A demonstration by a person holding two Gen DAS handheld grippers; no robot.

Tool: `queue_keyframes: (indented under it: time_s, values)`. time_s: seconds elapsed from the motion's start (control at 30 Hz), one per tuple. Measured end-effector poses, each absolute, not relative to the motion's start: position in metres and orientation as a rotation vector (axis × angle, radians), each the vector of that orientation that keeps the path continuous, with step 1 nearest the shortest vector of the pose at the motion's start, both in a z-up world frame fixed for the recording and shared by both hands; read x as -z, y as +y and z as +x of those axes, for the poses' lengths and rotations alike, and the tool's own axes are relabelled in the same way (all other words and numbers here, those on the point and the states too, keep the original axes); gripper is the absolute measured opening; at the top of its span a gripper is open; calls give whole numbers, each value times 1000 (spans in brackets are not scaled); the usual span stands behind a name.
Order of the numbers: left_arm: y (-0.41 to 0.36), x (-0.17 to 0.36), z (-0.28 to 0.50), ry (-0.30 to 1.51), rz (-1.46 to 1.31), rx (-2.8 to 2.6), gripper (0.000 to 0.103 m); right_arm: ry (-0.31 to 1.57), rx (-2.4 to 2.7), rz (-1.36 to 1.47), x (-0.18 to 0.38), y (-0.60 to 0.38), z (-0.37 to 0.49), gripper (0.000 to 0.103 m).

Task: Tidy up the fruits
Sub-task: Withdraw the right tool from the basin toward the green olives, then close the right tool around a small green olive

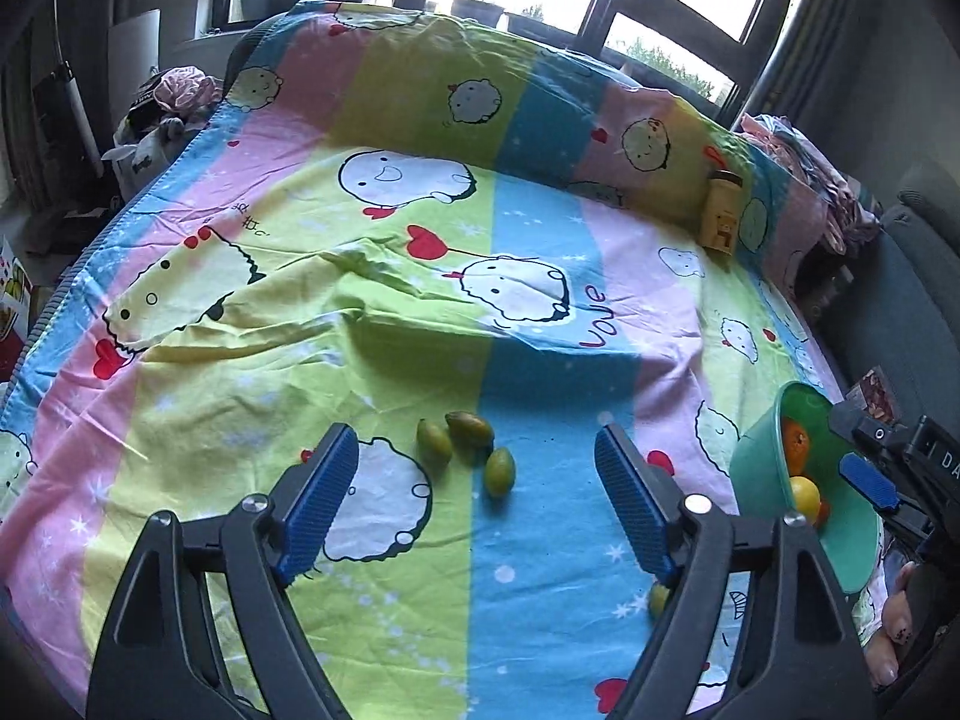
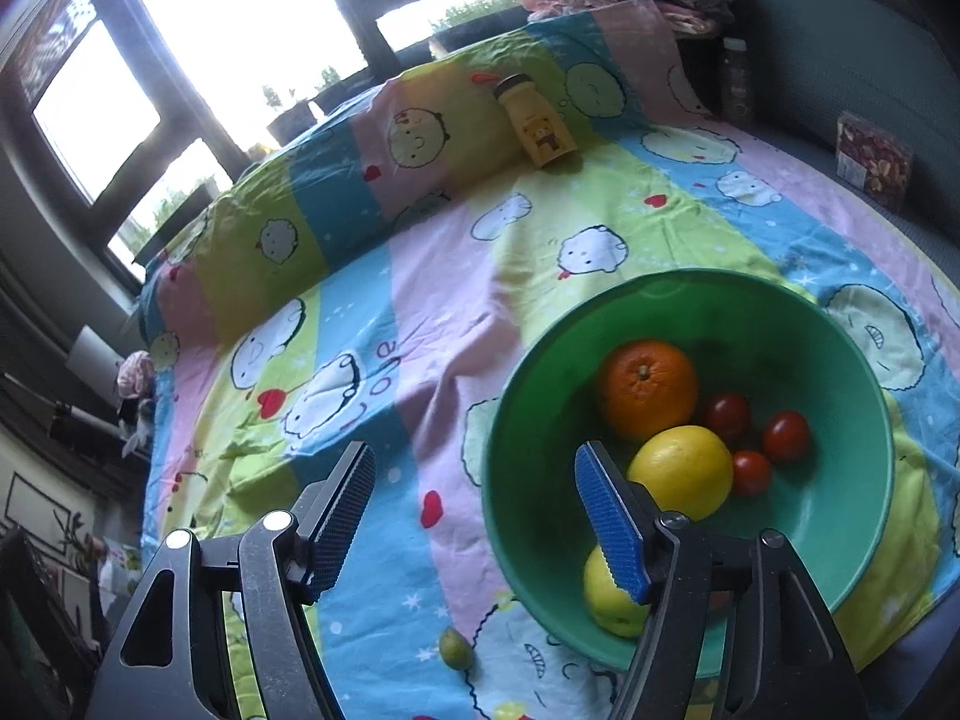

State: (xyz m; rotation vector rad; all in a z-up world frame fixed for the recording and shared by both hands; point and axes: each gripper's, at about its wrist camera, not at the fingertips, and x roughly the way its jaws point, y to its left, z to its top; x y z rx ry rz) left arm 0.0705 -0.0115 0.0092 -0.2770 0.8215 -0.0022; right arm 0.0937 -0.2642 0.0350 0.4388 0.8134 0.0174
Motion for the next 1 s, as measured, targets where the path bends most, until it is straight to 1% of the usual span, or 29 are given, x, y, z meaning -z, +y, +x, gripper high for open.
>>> queue_keyframes:
  time_s: [0.37, 0.47, 0.53, 0.6, 0.63, 0.67, 0.7, 0.73, 0.77, 0.87, 0.9, 1.0]
  values:
    - [9, 4, 72, 861, -332, -10, 81, 934, -246, 397, -8, -204, 121, 70]
    - [11, 9, 75, 878, -331, -16, 80, 968, -299, 408, 0, -191, 128, 70]
    - [11, 14, 78, 891, -315, -24, 78, 987, -333, 416, 6, -183, 132, 64]
    - [12, 20, 81, 915, -311, -32, 65, 1015, -366, 420, 12, -174, 136, 54]
    - [13, 23, 82, 927, -316, -36, 63, 1029, -378, 419, 16, -169, 138, 52]
    - [15, 26, 83, 938, -320, -43, 57, 1043, -389, 418, 19, -164, 140, 47]
    - [17, 27, 84, 943, -320, -51, 52, 1057, -395, 417, 23, -160, 143, 44]
    - [19, 28, 84, 942, -322, -57, 51, 1072, -402, 416, 27, -155, 145, 43]
    - [22, 29, 84, 941, -328, -61, 49, 1086, -412, 411, 30, -150, 147, 39]
    - [31, 34, 85, 961, -371, -50, 39, 1124, -437, 399, 40, -136, 152, 35]
    - [33, 34, 85, 964, -384, -50, 37, 1135, -441, 395, 43, -132, 153, 33]
    - [37, 33, 84, 955, -405, -52, 37, 1166, -434, 374, 52, -125, 156, 32]
